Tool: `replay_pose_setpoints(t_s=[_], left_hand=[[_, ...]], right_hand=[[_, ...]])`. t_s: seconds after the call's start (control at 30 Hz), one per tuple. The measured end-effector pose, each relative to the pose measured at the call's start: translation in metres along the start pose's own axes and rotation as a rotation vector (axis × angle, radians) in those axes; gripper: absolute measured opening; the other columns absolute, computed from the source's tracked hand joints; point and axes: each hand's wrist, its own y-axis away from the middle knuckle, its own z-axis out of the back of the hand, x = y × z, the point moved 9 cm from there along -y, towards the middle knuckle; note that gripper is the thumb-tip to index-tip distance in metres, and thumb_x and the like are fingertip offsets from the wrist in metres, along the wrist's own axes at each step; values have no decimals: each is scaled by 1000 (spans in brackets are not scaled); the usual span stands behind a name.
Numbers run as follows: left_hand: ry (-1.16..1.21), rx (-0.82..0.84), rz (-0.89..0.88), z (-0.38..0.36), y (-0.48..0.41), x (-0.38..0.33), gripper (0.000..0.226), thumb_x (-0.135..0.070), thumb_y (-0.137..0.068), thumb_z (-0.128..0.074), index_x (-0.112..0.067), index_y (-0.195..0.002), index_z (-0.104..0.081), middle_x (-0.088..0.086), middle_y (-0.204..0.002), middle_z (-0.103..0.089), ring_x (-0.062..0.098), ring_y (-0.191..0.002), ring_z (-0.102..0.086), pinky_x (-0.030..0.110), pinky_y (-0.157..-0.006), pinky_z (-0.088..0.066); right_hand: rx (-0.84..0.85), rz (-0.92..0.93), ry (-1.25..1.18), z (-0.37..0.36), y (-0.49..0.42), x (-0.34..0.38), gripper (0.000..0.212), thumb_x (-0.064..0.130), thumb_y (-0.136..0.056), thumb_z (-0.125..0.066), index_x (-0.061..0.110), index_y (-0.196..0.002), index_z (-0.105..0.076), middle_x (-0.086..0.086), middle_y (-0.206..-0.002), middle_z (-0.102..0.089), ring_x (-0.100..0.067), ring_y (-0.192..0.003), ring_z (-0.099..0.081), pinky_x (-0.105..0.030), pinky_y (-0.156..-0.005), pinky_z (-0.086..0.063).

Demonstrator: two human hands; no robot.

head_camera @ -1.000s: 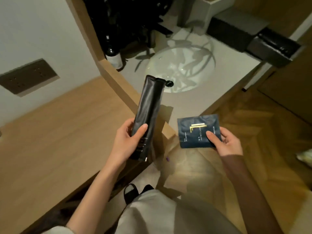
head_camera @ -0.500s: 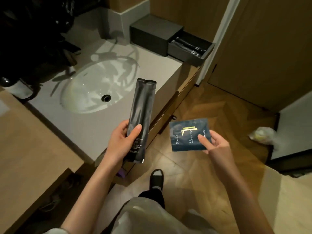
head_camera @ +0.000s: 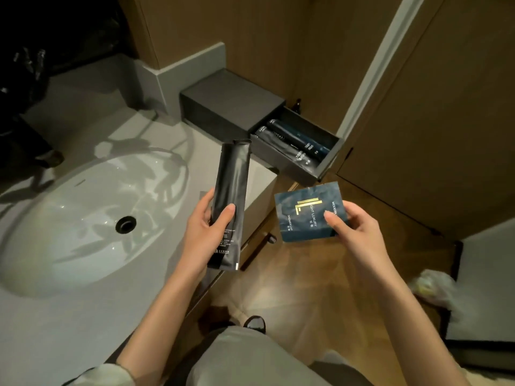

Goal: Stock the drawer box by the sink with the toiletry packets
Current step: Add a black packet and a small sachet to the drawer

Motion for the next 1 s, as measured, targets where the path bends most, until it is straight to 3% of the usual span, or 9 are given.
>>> replay_pose_setpoints(t_s=[0.23,0.37,0.53,0.63,0.73,0.83,0.9,1.0], left_hand=[[-12,-161,-4,-7,-74,-26,54,-26,-89,-63,-36,-138,-42,-2,-119,-67,12,-103,-66,30,-85,-54],[-2,-305,17,2,-95,-28,51,-26,-90,-63,-40,-135,-44,-1,-124,-64,16,-108,-64,39,-94,-52],[101,-495,36,-6,-109,-30,46,-21,-91,-62,-39,-131,-48,-6,-102,-73,9,-90,-70,31,-84,-54],[115,-603,54,-17,-112,-35,46,-22,-91,-61,-33,-134,-49,-7,-88,-72,6,-73,-68,24,-71,-52],[119,-671,95,-33,-113,-37,47,-30,-90,-61,-39,-134,-47,1,-93,-70,10,-75,-67,26,-68,-49],[172,-744,99,-45,-113,-40,44,-30,-89,-62,-40,-131,-51,5,-104,-70,19,-89,-68,27,-69,-54],[221,-774,85,-52,-114,-43,41,-25,-89,-62,-38,-127,-55,4,-100,-72,17,-87,-69,27,-70,-58],[248,-795,75,-60,-112,-45,35,-24,-89,-61,-43,-119,-58,-2,-91,-74,14,-81,-70,30,-72,-57]], right_hand=[[143,86,59,-25,-139,42,21,15,-93,-59,20,-113,-59,2,-108,-67,-8,-98,-64,-17,-73,-54],[267,123,67,-60,-219,58,23,15,-92,-61,22,-114,-58,1,-109,-68,-14,-100,-65,-32,-83,-55],[436,235,157,-119,-311,72,30,15,-88,-65,20,-117,-58,-5,-115,-67,-20,-106,-63,-40,-95,-51],[527,267,246,-155,-349,75,39,19,-88,-66,15,-125,-55,-5,-119,-62,-17,-99,-57,-32,-94,-46],[603,314,326,-181,-371,78,40,20,-89,-65,14,-127,-54,1,-116,-59,-11,-92,-52,-25,-85,-41],[644,357,407,-197,-386,76,40,20,-90,-63,14,-128,-54,-3,-118,-61,-14,-106,-52,-25,-93,-39],[652,392,467,-204,-394,73,40,22,-90,-61,15,-129,-53,-6,-119,-62,-24,-121,-46,-32,-100,-36],[625,473,628,-208,-398,69,42,29,-91,-58,18,-131,-50,-11,-125,-59,-32,-124,-37,-39,-100,-33]])
